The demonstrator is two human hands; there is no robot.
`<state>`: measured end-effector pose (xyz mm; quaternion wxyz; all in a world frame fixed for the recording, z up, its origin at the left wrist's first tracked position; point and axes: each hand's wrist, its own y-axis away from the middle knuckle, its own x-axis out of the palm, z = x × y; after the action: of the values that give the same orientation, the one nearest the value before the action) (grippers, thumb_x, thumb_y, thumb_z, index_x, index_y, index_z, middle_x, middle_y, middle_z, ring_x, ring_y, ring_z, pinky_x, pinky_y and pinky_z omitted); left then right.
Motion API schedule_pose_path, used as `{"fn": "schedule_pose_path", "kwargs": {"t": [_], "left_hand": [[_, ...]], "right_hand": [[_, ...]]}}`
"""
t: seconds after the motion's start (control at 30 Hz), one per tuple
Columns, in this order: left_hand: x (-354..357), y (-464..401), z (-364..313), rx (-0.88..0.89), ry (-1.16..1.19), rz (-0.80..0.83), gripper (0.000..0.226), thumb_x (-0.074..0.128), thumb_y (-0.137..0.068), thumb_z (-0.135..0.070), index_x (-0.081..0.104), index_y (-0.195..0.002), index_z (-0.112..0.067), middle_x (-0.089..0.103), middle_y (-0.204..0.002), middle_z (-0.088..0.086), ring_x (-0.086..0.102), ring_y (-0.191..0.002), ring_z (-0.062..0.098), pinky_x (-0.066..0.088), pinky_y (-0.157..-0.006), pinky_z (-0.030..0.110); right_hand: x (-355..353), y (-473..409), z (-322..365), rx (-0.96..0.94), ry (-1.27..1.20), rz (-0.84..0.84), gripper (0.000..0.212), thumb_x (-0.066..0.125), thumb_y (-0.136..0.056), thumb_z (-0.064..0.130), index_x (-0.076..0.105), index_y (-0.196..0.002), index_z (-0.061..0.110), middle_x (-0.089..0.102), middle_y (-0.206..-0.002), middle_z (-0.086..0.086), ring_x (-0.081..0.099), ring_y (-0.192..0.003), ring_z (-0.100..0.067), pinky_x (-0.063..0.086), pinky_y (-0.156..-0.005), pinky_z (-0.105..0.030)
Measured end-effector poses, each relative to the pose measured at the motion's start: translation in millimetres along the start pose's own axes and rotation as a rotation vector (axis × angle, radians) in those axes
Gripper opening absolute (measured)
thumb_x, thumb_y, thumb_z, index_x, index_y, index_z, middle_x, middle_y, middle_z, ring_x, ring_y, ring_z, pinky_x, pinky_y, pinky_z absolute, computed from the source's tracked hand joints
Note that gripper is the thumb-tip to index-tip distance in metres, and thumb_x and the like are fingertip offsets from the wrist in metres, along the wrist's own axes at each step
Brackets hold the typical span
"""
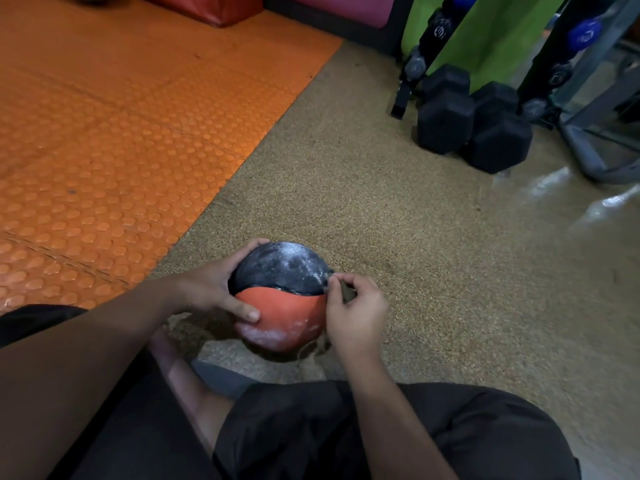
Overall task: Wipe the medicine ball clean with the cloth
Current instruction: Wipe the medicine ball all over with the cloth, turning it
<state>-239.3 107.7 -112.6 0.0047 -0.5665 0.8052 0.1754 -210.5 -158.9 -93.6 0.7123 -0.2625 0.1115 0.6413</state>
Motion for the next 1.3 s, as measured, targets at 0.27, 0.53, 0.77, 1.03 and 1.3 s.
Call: {"fn": "schedule_pose_path", "kwargs": {"t": [0.27,0.53,0.77,1.03,1.3], "left_hand": [[1.9,3.7,-0.9,0.028,-0.026,0.035,0.125,0.096,-0.066,0.004,0.021,-0.153,-0.046,0.055,-0.146,-0.024,0.054,-0.135,-0.005,0.049,-0.107,0.021],[0.5,5.4,3.4,0.053,-0.049,0.032,0.126,0.100,-0.059,-0.019,0.022,-0.152,-0.053,0.054,-0.146,-0.030,0.055,-0.138,0.002,0.049,-0.109,0.025],[2.1,3.6,3.1,0.019,0.005,0.042,0.127,0.100,-0.065,-0.007,0.021,-0.154,-0.050,0.056,-0.144,-0.029,0.056,-0.137,0.003,0.051,-0.106,0.025],[-3.0,1.5,7.7,-0.019,0.020,0.029,0.144,0.106,-0.052,-0.041,0.013,-0.162,-0.049,0.043,-0.161,-0.008,0.049,-0.145,0.009,0.043,-0.120,0.044],[-30.6,14.5,-11.1,-0.156,-0.056,0.108,0.127,0.101,-0.055,-0.048,0.019,-0.148,-0.077,0.034,-0.159,-0.028,0.054,-0.135,0.008,0.056,-0.100,0.036]], "right_hand": [[-4.0,28.8,15.7,-0.106,0.021,0.090,0.006,0.070,-0.093,0.021,0.076,-0.094,0.021,0.066,-0.094,0.012,0.064,-0.088,-0.002,0.053,-0.083,-0.020],[-2.5,43.7,22.5,-0.155,-0.029,0.116,0.006,0.068,-0.091,0.025,0.073,-0.090,0.024,0.067,-0.092,0.010,0.065,-0.087,-0.006,0.053,-0.081,-0.024],[3.9,12.9,8.9,0.090,-0.026,-0.019,0.006,0.069,-0.093,0.022,0.074,-0.089,0.025,0.071,-0.090,0.009,0.067,-0.084,-0.005,0.057,-0.081,-0.031],[7.8,-13.8,-6.3,0.256,-0.109,0.078,0.012,0.068,-0.095,0.026,0.077,-0.090,0.021,0.074,-0.087,0.010,0.070,-0.084,-0.005,0.058,-0.083,-0.034],[9.6,-7.9,-13.9,0.303,-0.268,0.196,0.004,0.076,-0.091,0.027,0.074,-0.088,0.030,0.077,-0.092,0.007,0.073,-0.090,-0.012,0.059,-0.086,-0.039]]}}
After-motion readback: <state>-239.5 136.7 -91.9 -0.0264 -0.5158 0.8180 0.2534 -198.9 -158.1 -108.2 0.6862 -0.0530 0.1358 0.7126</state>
